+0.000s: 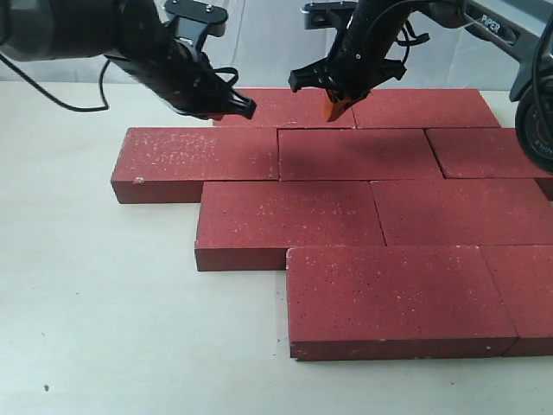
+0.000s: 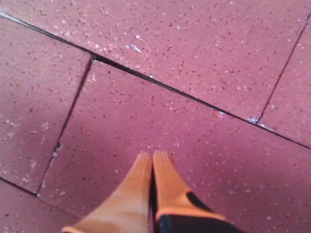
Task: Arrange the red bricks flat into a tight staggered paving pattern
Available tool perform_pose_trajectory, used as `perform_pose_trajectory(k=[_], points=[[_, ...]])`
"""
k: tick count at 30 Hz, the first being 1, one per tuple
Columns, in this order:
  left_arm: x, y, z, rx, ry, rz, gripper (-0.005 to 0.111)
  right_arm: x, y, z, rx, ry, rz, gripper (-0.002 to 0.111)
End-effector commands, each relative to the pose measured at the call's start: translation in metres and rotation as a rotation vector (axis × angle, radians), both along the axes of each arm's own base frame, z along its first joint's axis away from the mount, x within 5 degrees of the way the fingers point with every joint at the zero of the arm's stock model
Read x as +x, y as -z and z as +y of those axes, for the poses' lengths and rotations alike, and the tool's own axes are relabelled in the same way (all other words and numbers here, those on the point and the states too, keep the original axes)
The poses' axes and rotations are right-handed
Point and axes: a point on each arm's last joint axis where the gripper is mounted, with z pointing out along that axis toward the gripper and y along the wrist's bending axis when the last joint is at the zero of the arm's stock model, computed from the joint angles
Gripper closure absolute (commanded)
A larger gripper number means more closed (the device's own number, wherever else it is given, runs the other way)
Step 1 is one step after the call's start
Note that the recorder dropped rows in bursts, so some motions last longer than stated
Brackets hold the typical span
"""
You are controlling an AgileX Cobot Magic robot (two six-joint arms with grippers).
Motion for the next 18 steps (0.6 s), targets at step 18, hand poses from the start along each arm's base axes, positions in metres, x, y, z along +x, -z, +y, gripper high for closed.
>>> perform_pose_trajectory(k=[18], points=[[0.034,0.046,-0.052,-0.059,-0.02,0.076,0.107,0.005,-0.006,-0.019,0.007,0.029,-0.008,0.109]])
